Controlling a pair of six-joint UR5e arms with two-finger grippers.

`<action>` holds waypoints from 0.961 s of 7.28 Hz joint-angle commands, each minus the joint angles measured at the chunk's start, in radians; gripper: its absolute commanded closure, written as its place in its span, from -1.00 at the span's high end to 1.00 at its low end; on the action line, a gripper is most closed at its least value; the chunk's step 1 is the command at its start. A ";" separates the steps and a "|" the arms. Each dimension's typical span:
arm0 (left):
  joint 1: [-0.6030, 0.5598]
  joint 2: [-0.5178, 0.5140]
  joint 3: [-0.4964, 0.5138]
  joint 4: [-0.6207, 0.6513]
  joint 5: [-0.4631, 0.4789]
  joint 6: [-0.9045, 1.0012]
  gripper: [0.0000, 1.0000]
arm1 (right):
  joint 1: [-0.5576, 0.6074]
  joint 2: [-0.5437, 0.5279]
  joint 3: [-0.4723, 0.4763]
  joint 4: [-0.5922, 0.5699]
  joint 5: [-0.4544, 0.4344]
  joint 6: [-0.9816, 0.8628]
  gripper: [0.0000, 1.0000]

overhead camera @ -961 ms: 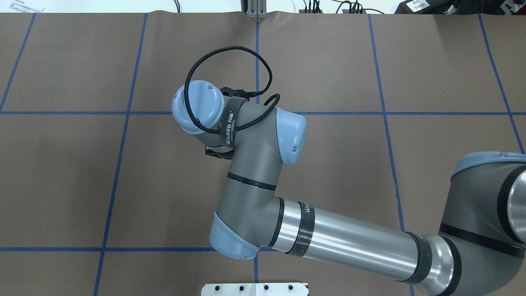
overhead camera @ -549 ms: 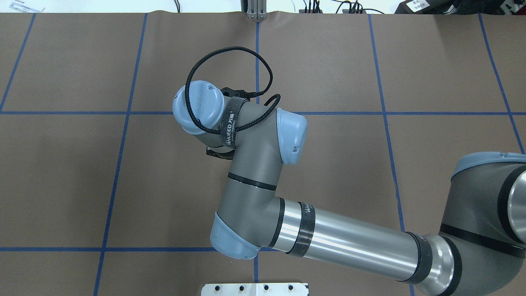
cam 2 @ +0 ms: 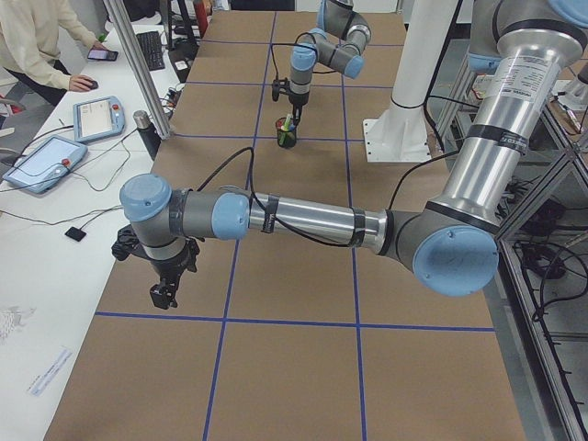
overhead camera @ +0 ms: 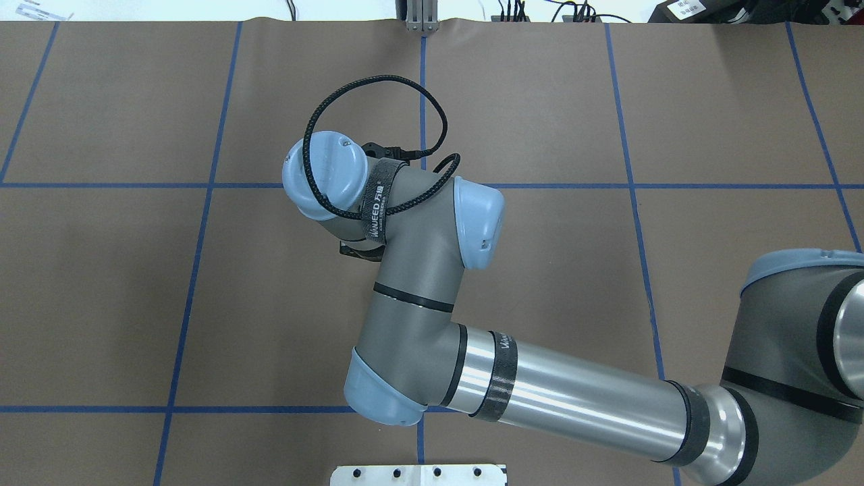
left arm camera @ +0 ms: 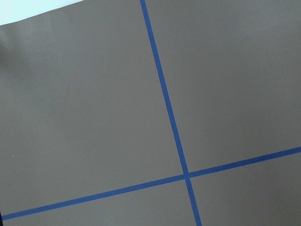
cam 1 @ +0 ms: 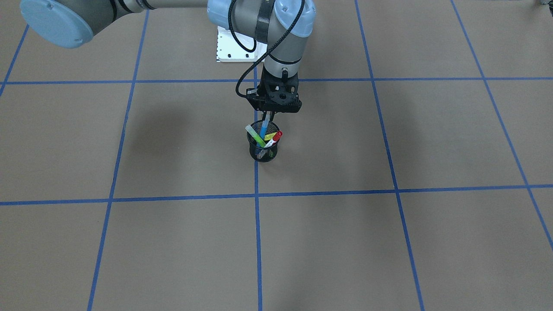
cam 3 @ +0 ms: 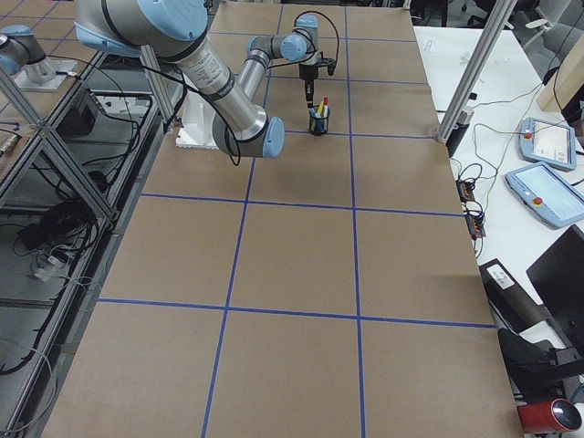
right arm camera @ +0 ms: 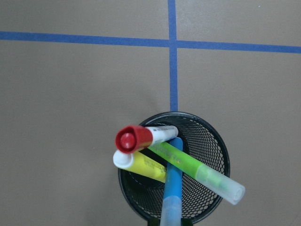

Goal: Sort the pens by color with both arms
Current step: 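Lower the right gripper onto the blue highlighter in the cup, then grasp the blue highlighter with the right gripper and lift it out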

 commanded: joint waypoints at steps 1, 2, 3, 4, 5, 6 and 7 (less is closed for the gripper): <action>0.000 0.000 0.002 0.000 0.000 0.000 1.00 | 0.001 -0.001 0.003 0.000 0.001 0.000 -0.66; 0.000 0.000 0.000 0.000 0.000 0.000 1.00 | 0.003 -0.003 0.012 -0.003 0.004 -0.001 -0.72; 0.000 0.000 0.002 0.000 0.000 0.000 1.00 | 0.006 -0.003 0.024 -0.015 0.007 -0.006 -0.74; 0.000 0.000 0.002 0.000 0.000 0.000 1.00 | 0.021 -0.004 0.077 -0.073 0.013 -0.035 -0.76; 0.000 0.000 0.002 0.000 0.000 0.002 1.00 | 0.036 -0.007 0.155 -0.157 0.021 -0.069 -0.79; 0.000 0.000 0.002 0.000 0.000 0.003 1.00 | 0.053 -0.026 0.232 -0.202 0.039 -0.078 -0.79; 0.000 0.000 0.002 0.000 0.000 0.005 1.00 | 0.067 -0.024 0.265 -0.221 0.053 -0.078 -0.79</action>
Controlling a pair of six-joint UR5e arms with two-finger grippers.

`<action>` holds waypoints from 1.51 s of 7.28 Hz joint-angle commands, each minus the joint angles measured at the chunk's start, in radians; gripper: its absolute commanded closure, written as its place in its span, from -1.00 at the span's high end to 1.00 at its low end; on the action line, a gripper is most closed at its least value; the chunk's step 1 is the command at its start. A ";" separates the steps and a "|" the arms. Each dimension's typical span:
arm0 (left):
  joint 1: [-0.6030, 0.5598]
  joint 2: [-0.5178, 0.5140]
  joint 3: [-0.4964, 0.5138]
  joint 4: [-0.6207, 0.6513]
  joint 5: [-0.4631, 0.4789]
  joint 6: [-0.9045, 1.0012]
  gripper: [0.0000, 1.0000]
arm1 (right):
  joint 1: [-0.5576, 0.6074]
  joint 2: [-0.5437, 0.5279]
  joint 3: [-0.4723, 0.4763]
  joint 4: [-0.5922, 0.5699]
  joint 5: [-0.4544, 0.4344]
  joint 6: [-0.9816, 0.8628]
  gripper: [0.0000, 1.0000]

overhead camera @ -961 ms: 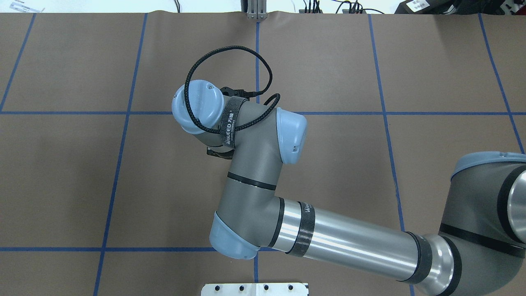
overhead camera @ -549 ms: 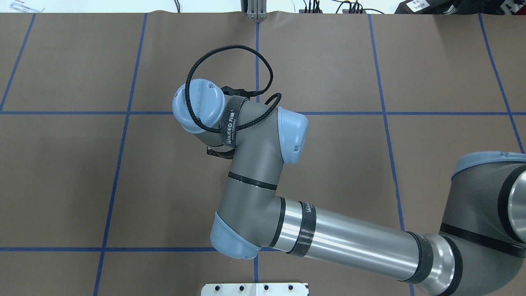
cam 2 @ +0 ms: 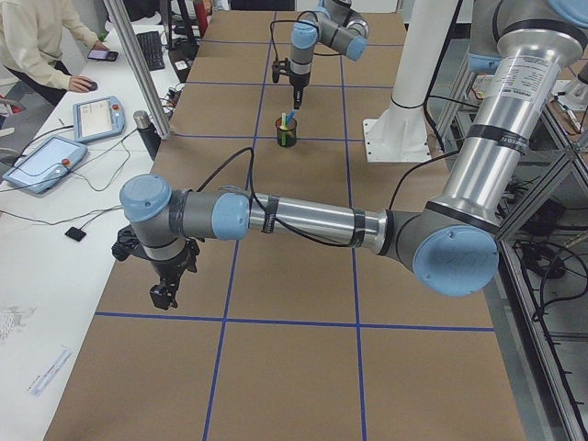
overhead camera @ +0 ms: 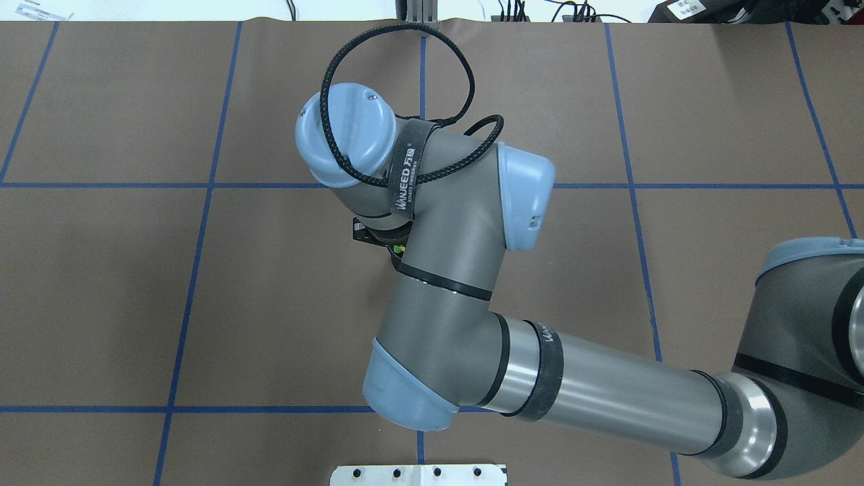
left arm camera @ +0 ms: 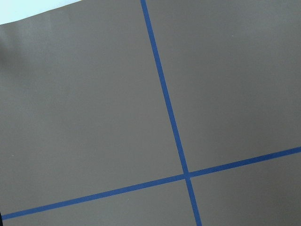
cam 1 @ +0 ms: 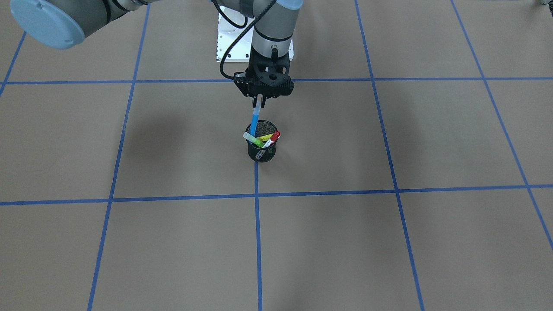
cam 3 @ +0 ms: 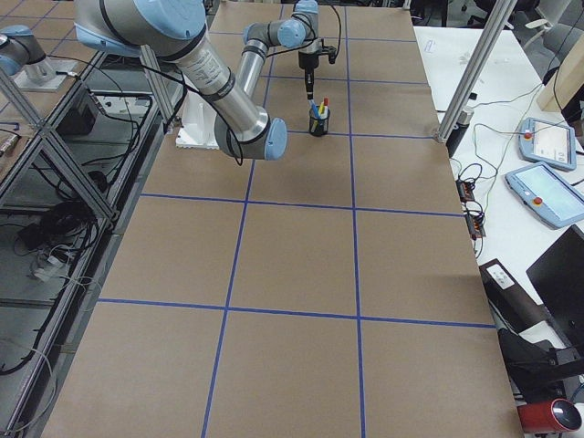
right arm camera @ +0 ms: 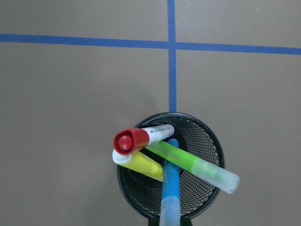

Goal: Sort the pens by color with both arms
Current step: 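Grasp the blue highlighter with the right gripper and lift it out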

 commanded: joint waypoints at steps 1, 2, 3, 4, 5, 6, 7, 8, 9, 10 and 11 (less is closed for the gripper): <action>0.000 0.000 0.000 0.000 0.001 0.002 1.00 | 0.025 -0.003 0.092 -0.047 0.023 -0.009 -0.79; 0.000 0.000 0.000 0.000 0.001 0.002 1.00 | 0.039 -0.003 0.118 -0.047 0.044 -0.008 -0.79; 0.000 0.000 0.000 0.000 0.001 0.002 1.00 | 0.054 -0.004 0.147 -0.045 0.049 -0.009 -0.84; 0.000 0.000 0.002 0.000 0.001 0.002 1.00 | 0.088 -0.004 0.166 -0.041 0.058 -0.009 -0.94; 0.000 0.000 0.000 0.000 0.001 0.003 1.00 | 0.113 -0.009 0.168 -0.030 0.049 -0.015 -1.00; 0.000 0.006 0.000 -0.002 0.001 0.005 1.00 | 0.127 -0.039 0.168 0.034 0.039 -0.038 -1.00; 0.002 0.012 0.003 -0.005 0.000 0.002 1.00 | 0.128 -0.102 0.169 0.129 -0.001 -0.040 -1.00; 0.002 0.024 -0.009 -0.006 0.000 0.000 1.00 | 0.128 -0.156 0.168 0.196 -0.045 -0.041 -1.00; 0.002 0.031 -0.021 -0.006 0.000 0.000 1.00 | 0.128 -0.185 0.162 0.221 -0.075 -0.043 -1.00; 0.002 0.053 -0.049 -0.009 0.000 -0.001 1.00 | 0.125 -0.210 0.151 0.264 -0.116 -0.043 -1.00; 0.005 0.064 -0.019 -0.075 0.003 -0.006 1.00 | 0.119 -0.234 0.102 0.350 -0.141 -0.041 -1.00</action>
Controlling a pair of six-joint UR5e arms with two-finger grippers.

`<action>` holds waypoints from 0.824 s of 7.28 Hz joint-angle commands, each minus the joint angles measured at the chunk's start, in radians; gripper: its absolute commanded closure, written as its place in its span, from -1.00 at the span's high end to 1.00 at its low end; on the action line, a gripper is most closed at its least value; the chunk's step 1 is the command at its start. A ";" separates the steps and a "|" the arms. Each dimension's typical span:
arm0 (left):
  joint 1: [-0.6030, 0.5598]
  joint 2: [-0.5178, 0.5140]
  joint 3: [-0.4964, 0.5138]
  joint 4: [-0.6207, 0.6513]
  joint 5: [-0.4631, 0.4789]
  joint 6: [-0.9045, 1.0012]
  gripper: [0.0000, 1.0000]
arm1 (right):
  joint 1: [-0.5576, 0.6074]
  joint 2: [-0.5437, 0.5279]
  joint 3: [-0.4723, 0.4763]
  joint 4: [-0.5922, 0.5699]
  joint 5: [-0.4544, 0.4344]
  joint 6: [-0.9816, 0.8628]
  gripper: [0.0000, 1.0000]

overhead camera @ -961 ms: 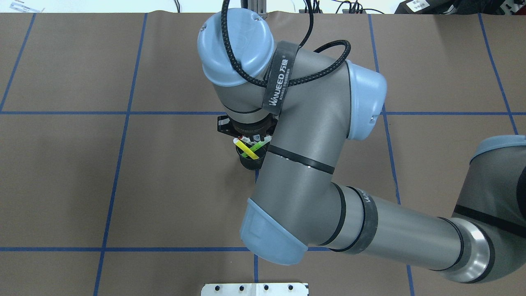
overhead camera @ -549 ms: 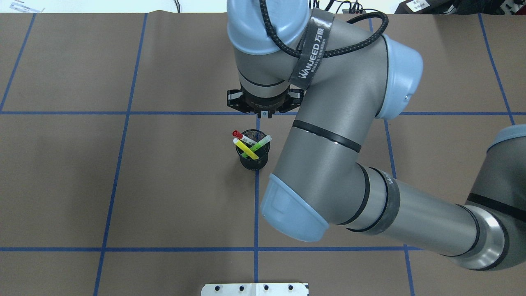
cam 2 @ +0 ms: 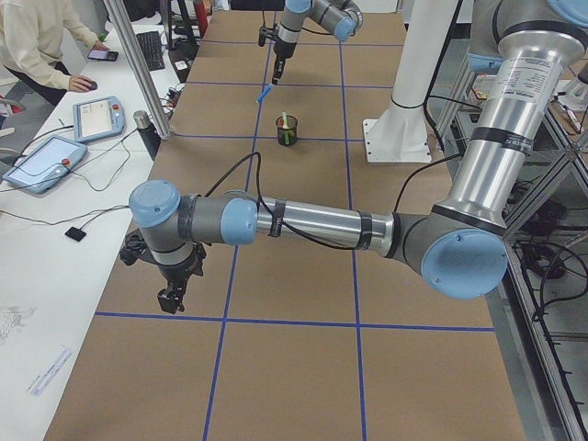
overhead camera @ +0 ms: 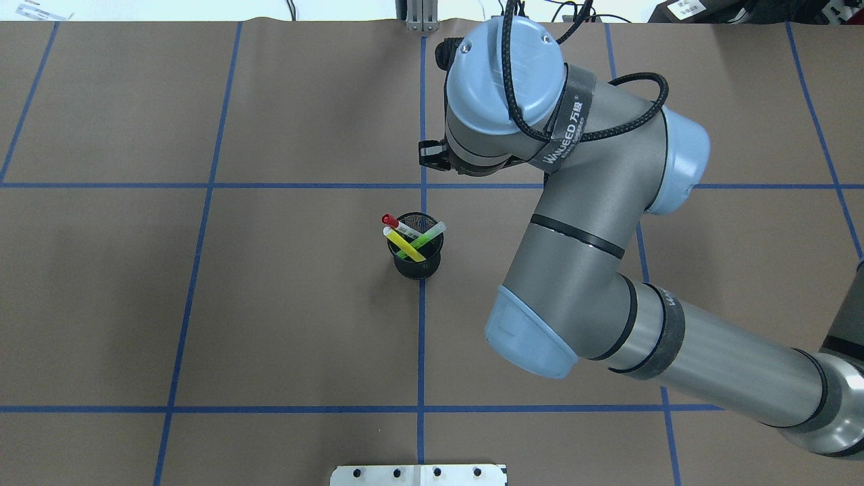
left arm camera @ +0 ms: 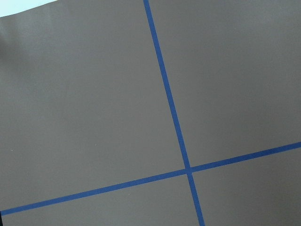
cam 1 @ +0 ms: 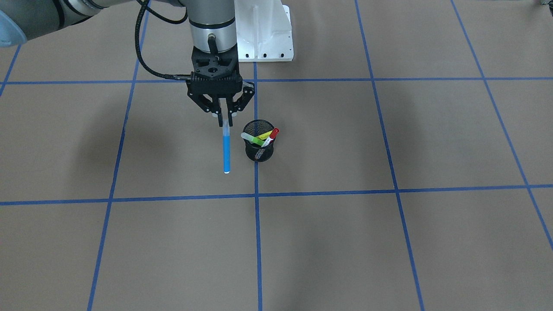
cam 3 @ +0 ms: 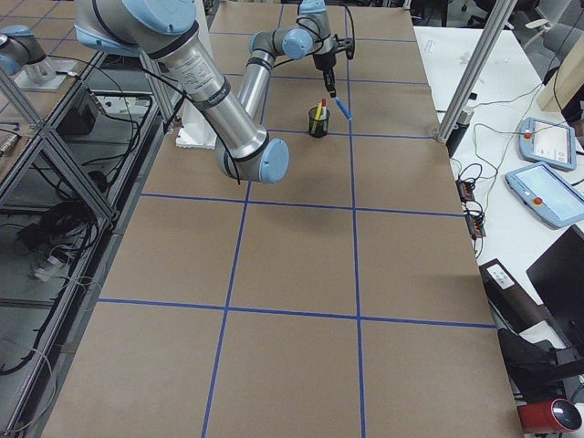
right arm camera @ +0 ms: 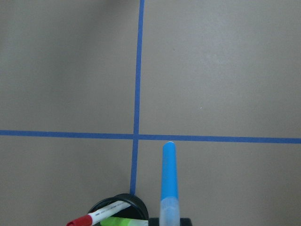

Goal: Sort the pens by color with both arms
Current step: 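Grasp the blue highlighter with the right gripper and lift it out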

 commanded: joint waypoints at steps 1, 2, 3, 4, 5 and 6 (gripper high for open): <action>0.002 0.021 0.066 -0.125 0.002 -0.018 1.00 | -0.030 -0.045 -0.079 0.164 -0.093 0.008 -1.00; 0.005 0.022 0.106 -0.201 0.004 -0.056 1.00 | -0.048 -0.062 -0.094 0.177 -0.134 0.011 -1.00; 0.007 0.031 0.123 -0.230 0.004 -0.061 1.00 | -0.062 -0.062 -0.108 0.194 -0.175 0.013 -1.00; 0.007 0.034 0.122 -0.232 0.004 -0.061 1.00 | -0.076 -0.065 -0.148 0.279 -0.211 0.024 -1.00; 0.007 0.039 0.119 -0.234 0.004 -0.061 1.00 | -0.094 -0.068 -0.225 0.392 -0.264 0.056 -1.00; 0.007 0.039 0.119 -0.234 0.004 -0.061 1.00 | -0.104 -0.072 -0.289 0.498 -0.288 0.062 -1.00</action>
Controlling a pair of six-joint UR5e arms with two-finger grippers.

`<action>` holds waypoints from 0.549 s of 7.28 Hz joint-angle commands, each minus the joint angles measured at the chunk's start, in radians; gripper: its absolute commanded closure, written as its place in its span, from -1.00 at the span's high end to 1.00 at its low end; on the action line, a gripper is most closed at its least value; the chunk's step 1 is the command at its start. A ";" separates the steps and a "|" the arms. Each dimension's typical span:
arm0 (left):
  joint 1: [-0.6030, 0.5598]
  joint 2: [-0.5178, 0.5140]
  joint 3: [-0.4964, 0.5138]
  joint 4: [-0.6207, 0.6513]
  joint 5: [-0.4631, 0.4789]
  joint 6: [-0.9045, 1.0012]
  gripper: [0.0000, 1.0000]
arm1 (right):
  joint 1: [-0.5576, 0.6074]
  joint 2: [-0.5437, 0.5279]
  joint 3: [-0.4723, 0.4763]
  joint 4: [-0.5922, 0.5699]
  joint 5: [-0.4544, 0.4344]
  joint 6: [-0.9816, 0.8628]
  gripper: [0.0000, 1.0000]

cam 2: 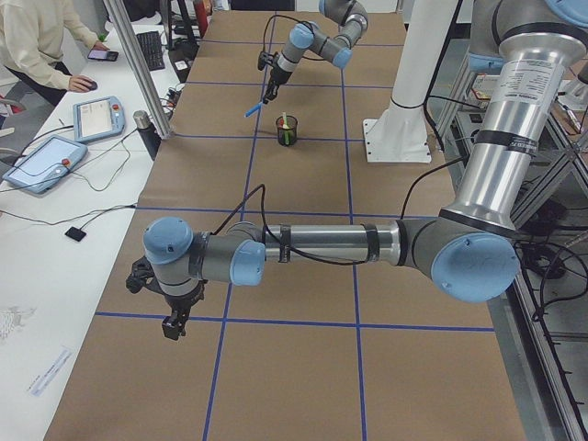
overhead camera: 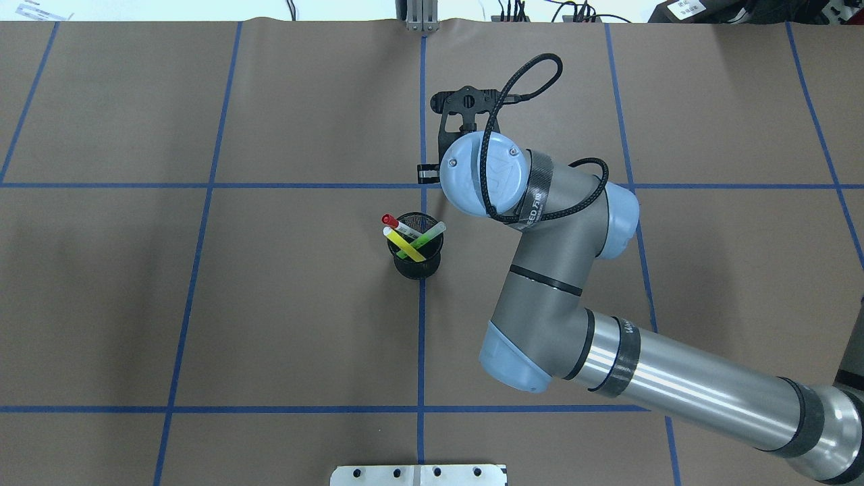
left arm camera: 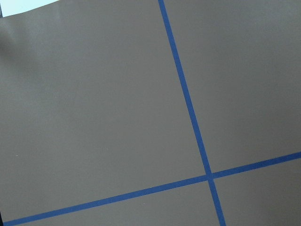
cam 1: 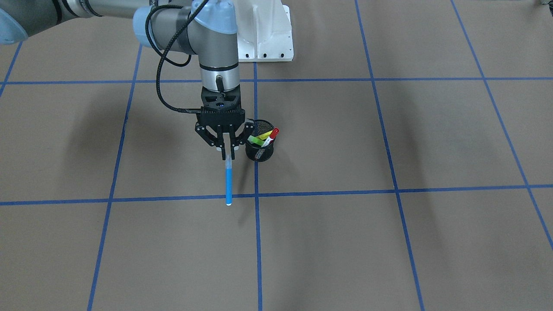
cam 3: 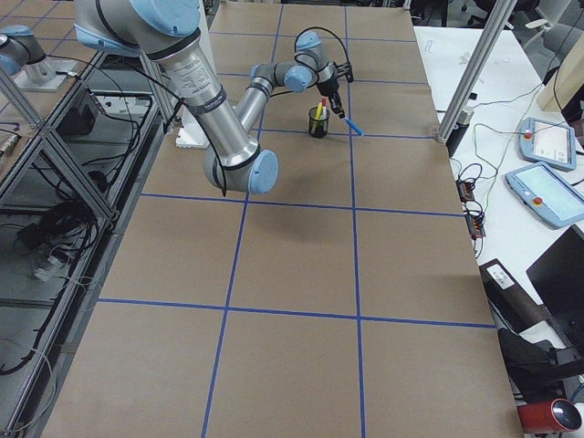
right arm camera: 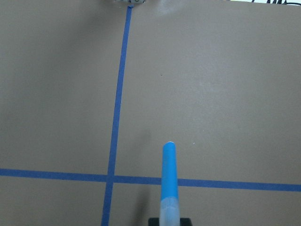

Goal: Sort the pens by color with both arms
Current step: 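Place the blue highlighter upright beside the cup, farther from the robot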

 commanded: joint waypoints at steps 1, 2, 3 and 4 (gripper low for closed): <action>0.000 0.002 0.000 -0.003 0.000 -0.001 1.00 | -0.017 -0.007 -0.104 0.161 -0.062 0.017 -1.00; 0.000 0.002 0.000 -0.003 0.000 -0.002 1.00 | -0.019 -0.016 -0.104 0.162 -0.077 0.015 -1.00; 0.000 0.004 0.000 -0.003 0.000 -0.002 1.00 | -0.019 -0.020 -0.104 0.161 -0.077 0.011 -1.00; 0.000 0.004 -0.001 -0.003 0.000 -0.002 1.00 | -0.019 -0.025 -0.104 0.161 -0.079 0.006 -1.00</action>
